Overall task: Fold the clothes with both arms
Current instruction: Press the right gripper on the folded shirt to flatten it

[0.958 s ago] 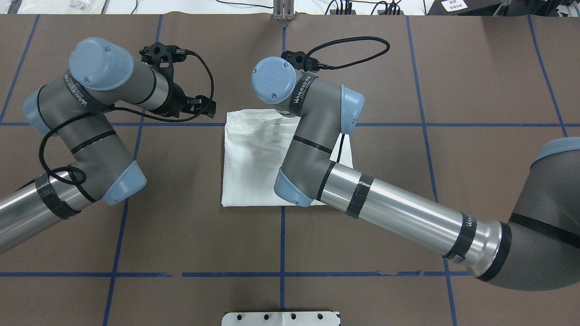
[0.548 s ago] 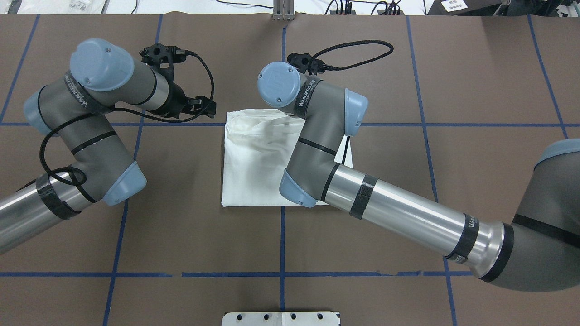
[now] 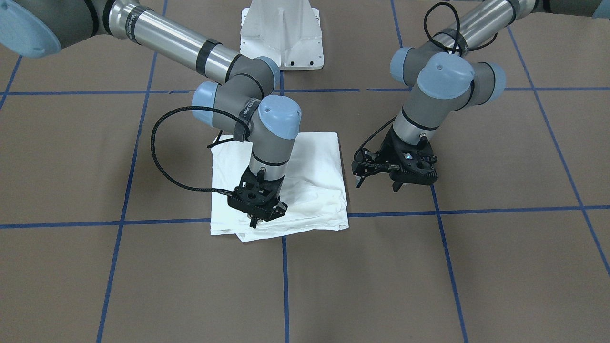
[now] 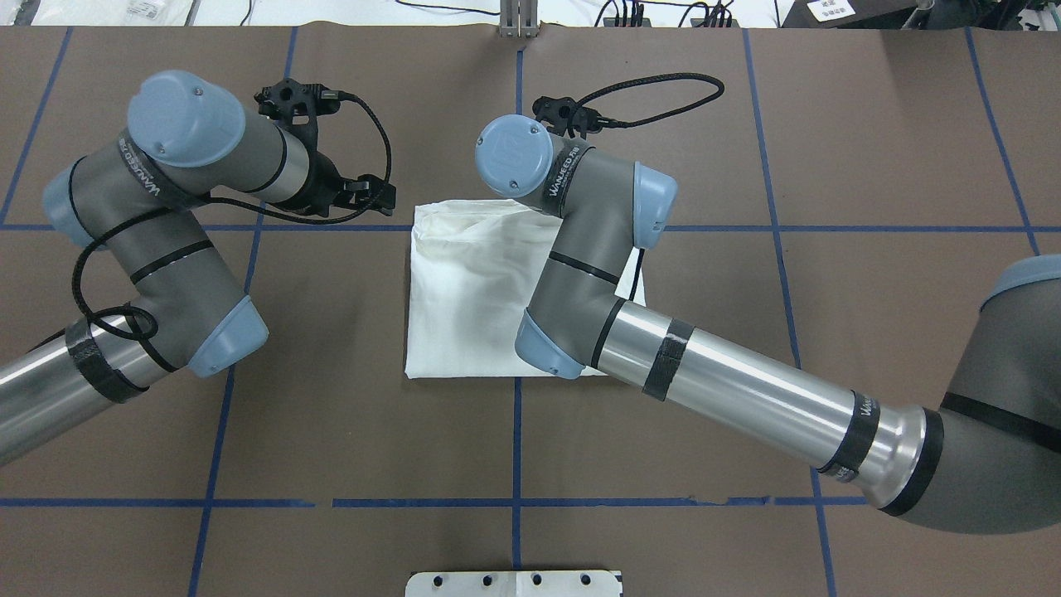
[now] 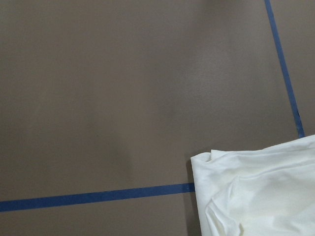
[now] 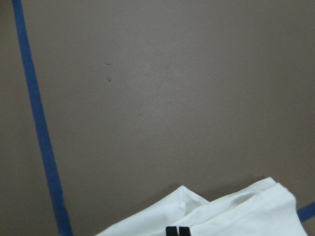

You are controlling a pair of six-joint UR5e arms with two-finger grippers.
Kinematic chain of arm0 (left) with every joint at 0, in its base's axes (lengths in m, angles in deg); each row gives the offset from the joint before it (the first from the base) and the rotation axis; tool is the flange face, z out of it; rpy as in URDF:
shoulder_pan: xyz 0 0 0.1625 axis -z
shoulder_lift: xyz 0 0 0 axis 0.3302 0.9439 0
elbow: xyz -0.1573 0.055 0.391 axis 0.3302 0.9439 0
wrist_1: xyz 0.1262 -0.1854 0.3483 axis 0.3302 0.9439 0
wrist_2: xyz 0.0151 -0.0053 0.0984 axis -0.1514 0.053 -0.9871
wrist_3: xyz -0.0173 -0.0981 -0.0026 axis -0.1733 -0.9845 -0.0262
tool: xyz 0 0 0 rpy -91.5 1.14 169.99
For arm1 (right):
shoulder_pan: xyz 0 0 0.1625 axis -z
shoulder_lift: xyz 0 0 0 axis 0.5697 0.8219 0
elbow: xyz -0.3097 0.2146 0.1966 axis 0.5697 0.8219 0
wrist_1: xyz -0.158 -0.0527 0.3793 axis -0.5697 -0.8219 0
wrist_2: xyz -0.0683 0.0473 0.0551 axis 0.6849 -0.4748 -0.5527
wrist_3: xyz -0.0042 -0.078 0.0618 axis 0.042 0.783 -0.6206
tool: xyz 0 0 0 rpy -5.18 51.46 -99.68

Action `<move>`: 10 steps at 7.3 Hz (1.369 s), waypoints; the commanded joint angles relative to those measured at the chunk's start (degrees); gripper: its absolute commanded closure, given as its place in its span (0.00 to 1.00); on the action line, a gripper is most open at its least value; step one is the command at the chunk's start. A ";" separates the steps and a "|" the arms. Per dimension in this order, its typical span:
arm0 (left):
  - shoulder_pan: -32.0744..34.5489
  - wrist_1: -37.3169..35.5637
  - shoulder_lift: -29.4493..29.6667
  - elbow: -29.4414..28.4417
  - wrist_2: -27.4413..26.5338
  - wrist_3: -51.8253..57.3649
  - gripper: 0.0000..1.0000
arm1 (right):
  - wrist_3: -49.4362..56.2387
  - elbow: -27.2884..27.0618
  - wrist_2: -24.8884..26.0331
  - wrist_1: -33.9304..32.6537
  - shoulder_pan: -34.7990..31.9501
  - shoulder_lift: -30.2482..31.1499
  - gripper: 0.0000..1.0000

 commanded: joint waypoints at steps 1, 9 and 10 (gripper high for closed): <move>0.00 0.00 -0.06 0.03 0.00 -0.08 0.00 | 2.12 -0.07 4.41 -5.53 -0.44 0.02 1.00; 0.00 0.00 -0.68 0.03 0.26 0.80 0.00 | 10.47 -7.44 -7.77 -3.19 -0.54 0.36 0.00; 0.00 0.00 -0.76 0.03 0.18 0.80 0.00 | 11.53 -9.02 -7.43 -3.10 2.08 1.76 0.00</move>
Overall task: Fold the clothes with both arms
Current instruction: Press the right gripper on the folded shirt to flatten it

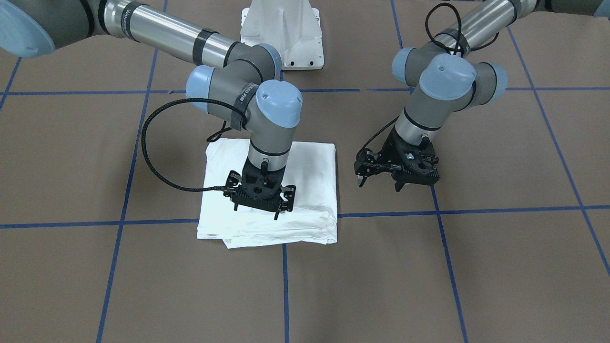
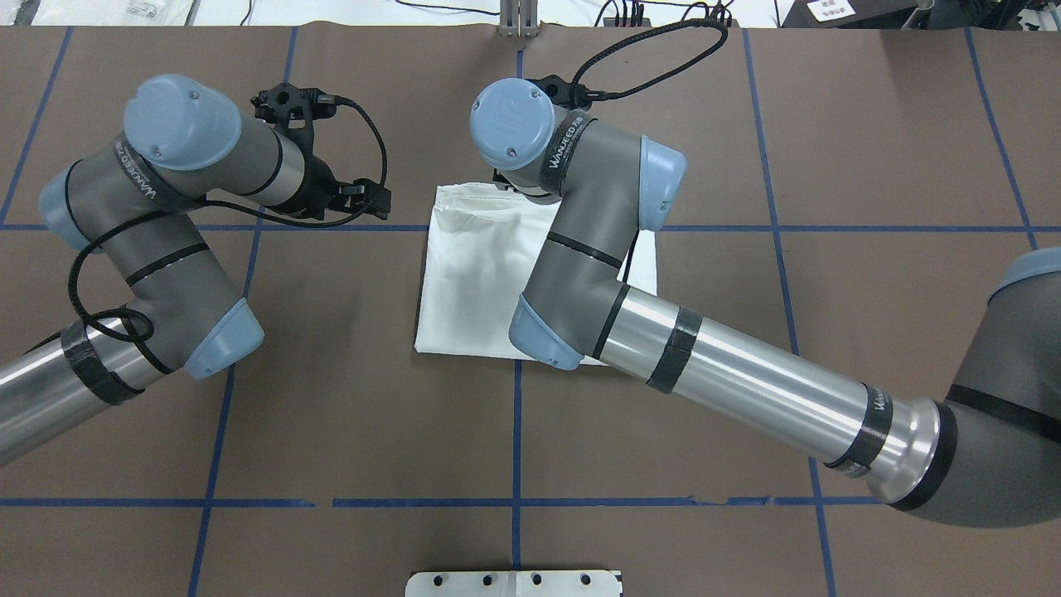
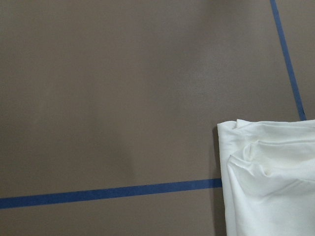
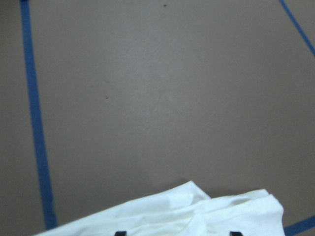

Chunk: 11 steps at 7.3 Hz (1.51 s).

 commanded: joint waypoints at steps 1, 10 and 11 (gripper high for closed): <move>0.00 0.00 -0.10 0.00 -0.03 0.03 0.00 | 1.16 -3.00 -0.56 0.35 3.95 1.96 0.00; -0.09 0.00 -0.01 0.18 -0.03 -0.58 0.00 | 13.18 4.55 11.59 7.47 -4.11 3.90 0.00; -0.09 -0.08 -0.01 0.35 -0.03 -0.58 0.00 | 15.20 4.38 5.31 7.39 -5.86 3.81 0.00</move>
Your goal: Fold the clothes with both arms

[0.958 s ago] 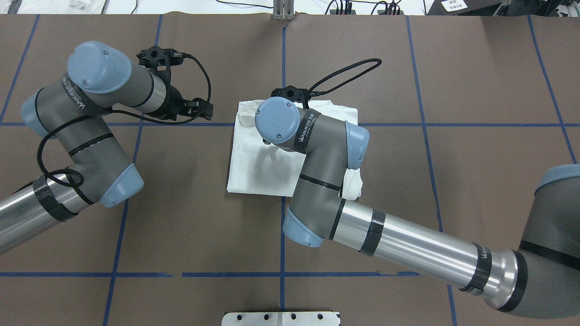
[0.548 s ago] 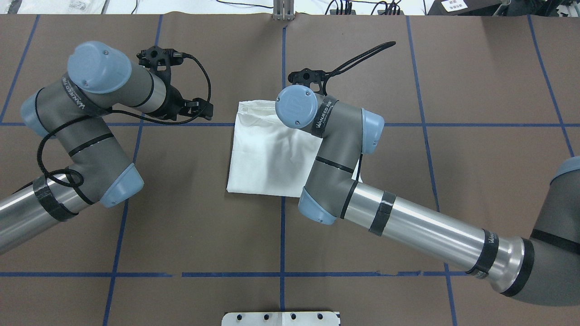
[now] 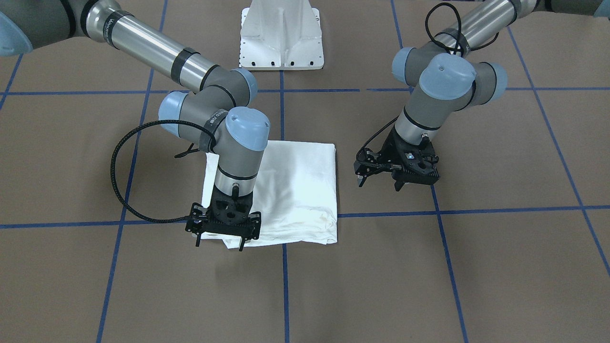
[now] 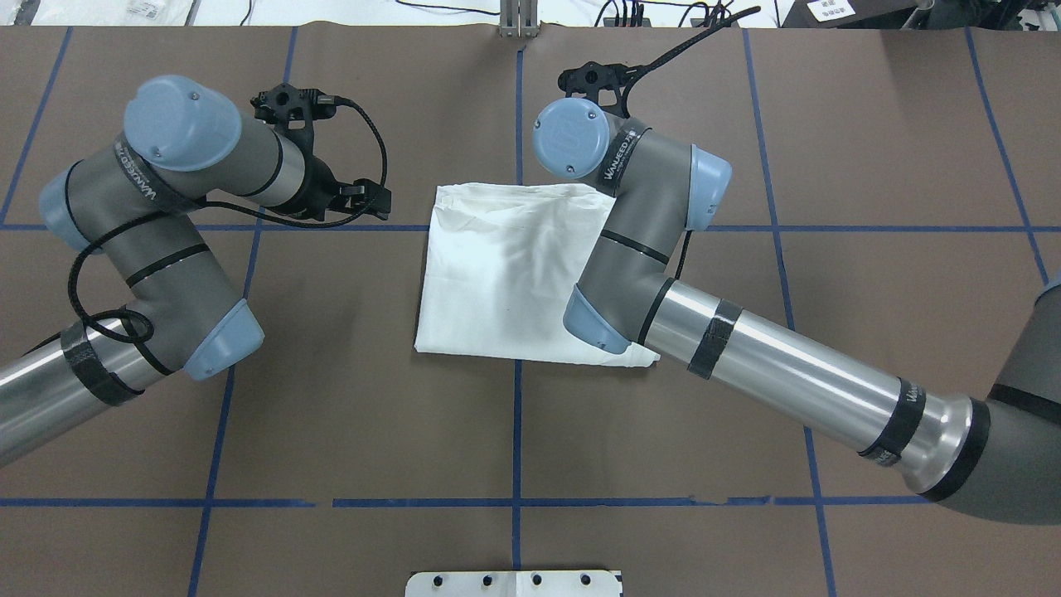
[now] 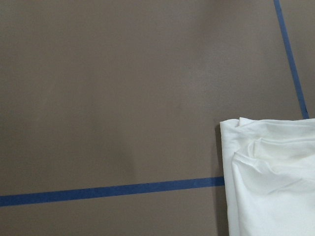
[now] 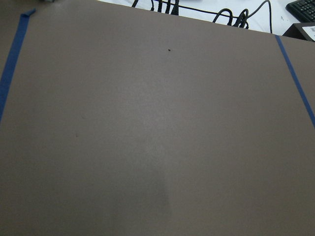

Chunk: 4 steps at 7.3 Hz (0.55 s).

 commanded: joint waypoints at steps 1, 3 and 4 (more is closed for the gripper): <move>0.08 -0.16 0.00 0.50 0.09 0.04 0.00 | 4.90 -0.52 -12.17 -0.33 -3.96 -0.49 0.00; 0.43 -1.56 -3.05 5.04 3.48 1.53 0.00 | 11.57 -3.92 -25.44 -1.73 -10.01 1.60 0.00; 2.70 -1.65 -5.43 7.86 5.95 5.02 0.00 | 18.56 -9.95 -29.86 -5.83 -13.61 5.79 0.00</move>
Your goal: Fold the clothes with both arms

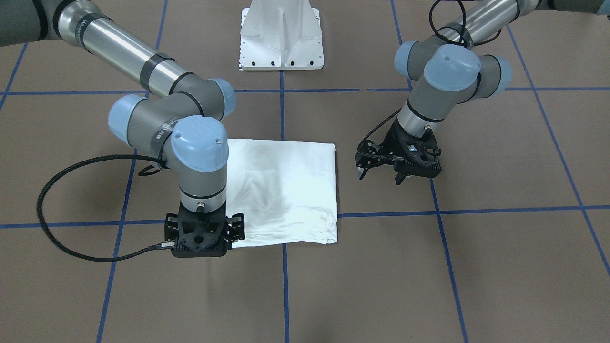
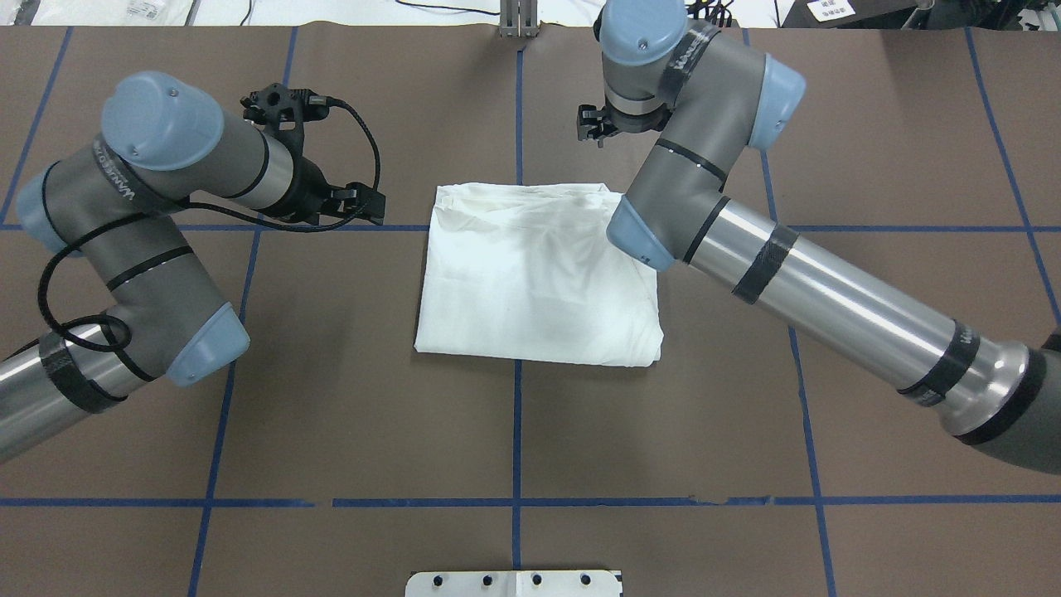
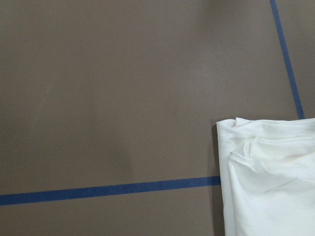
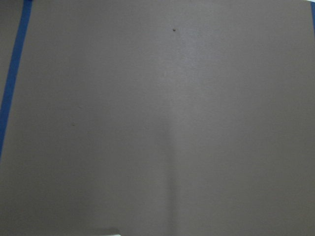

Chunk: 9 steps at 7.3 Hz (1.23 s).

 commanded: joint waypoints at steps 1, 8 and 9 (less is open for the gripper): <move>3.08 -2.53 -5.91 6.65 3.59 6.61 0.00 | 16.14 -11.93 -9.89 -8.57 -8.11 8.18 0.00; 34.96 -12.31 -34.11 15.04 13.07 60.49 0.00 | 66.46 -26.32 -28.54 -16.18 -38.08 40.96 0.00; 39.17 -12.31 -37.99 15.04 15.17 61.92 0.00 | 68.51 -26.58 -28.55 -16.09 -40.64 44.92 0.00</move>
